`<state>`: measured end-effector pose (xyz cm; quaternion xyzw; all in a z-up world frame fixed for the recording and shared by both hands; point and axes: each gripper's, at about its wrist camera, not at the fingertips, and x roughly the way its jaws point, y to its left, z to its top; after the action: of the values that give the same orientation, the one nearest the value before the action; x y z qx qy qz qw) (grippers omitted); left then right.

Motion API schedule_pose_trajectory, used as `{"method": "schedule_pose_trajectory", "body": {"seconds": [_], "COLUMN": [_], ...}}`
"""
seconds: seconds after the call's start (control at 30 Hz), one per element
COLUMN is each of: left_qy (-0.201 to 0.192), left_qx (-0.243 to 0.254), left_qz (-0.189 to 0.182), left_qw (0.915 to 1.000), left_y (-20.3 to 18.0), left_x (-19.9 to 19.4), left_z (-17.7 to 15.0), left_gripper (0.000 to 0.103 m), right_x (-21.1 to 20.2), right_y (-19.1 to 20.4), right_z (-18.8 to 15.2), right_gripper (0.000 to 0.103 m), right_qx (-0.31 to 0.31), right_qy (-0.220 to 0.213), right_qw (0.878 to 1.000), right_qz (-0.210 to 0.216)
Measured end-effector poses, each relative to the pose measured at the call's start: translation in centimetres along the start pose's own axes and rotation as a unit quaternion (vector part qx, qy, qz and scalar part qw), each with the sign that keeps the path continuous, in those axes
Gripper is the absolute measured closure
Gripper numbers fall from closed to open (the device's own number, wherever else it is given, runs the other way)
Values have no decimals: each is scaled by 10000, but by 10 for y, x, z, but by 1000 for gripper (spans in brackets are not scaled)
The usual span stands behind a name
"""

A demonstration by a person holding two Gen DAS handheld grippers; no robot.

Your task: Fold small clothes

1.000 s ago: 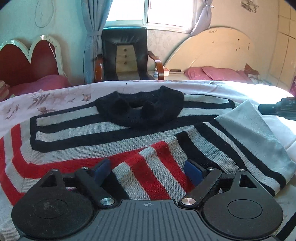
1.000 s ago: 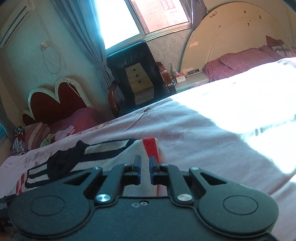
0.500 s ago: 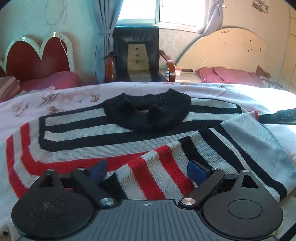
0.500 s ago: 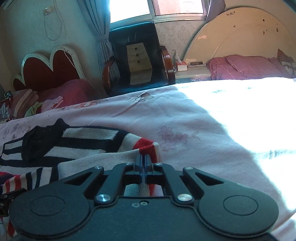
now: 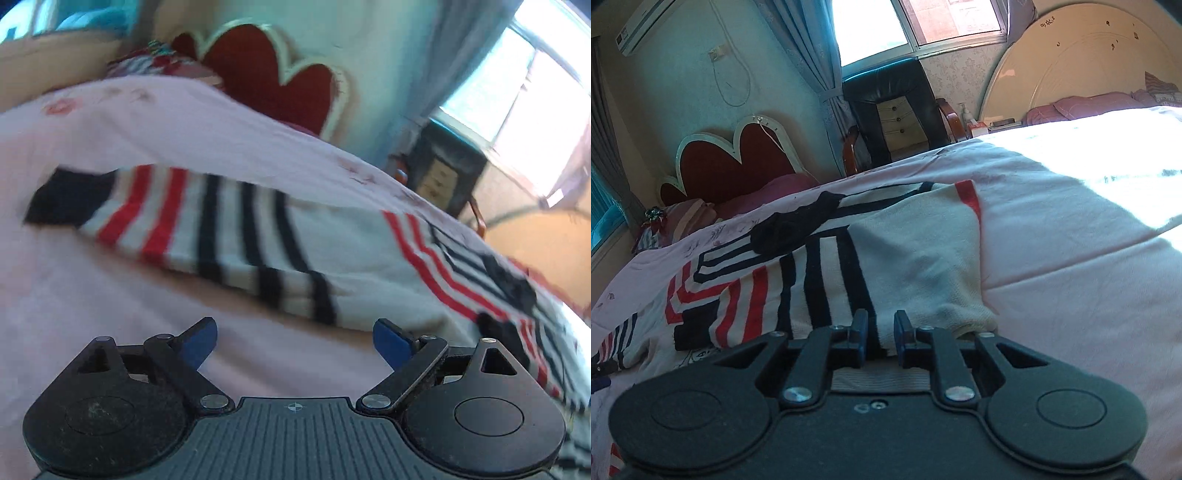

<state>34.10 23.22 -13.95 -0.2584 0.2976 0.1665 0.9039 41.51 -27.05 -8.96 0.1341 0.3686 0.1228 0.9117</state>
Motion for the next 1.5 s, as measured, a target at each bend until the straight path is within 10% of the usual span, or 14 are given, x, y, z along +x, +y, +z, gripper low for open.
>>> {"method": "schedule_pose_trajectory", "body": {"seconds": [0.17,0.43,0.5,0.53,0.57,0.77,1.0,1.2,1.3,1.37,1.5], "left_qy": [-383,-747,-519,-362,-199,-438,103,984,796,737,394], "left_qx": [-1979,-2742,-2153,-1819,-1672,-242,1551,2511,2911,3009,2838], "left_qz": [-189,-303,-114,-39,-96,-1095,-2098,-2021,-1799,-1858,-1963], "left_qw": [9793,9583,9751,9826,9857,9927,9653,9415,9362,9325,9378], "left_y": [95,155,142,135,130,27,-149,-249,-264,-265,-216], "left_x": [6,31,42,49,55,51,73,102,88,70,14], "left_z": [26,53,66,72,75,89,46,-13,-34,-35,-40], "left_gripper": [34,34,47,83,98,98,98,98,97,46,33], "right_x": [11,28,32,33,34,33,17,6,6,8,18], "right_y": [40,109,123,128,134,146,128,97,91,90,99], "right_z": [-3,0,0,-1,-2,-8,-5,-3,-5,-6,-7], "right_gripper": [85,84,84,84,84,84,84,83,73,62,56], "right_qx": [153,163,138,126,115,125,321,698,758,794,787], "right_qy": [57,64,78,90,110,120,-44,-76,10,40,154], "right_qw": [9998,9994,9992,9992,9991,9989,9991,9973,9966,9959,9938], "right_qz": [86,309,360,380,396,428,266,223,312,439,770]}}
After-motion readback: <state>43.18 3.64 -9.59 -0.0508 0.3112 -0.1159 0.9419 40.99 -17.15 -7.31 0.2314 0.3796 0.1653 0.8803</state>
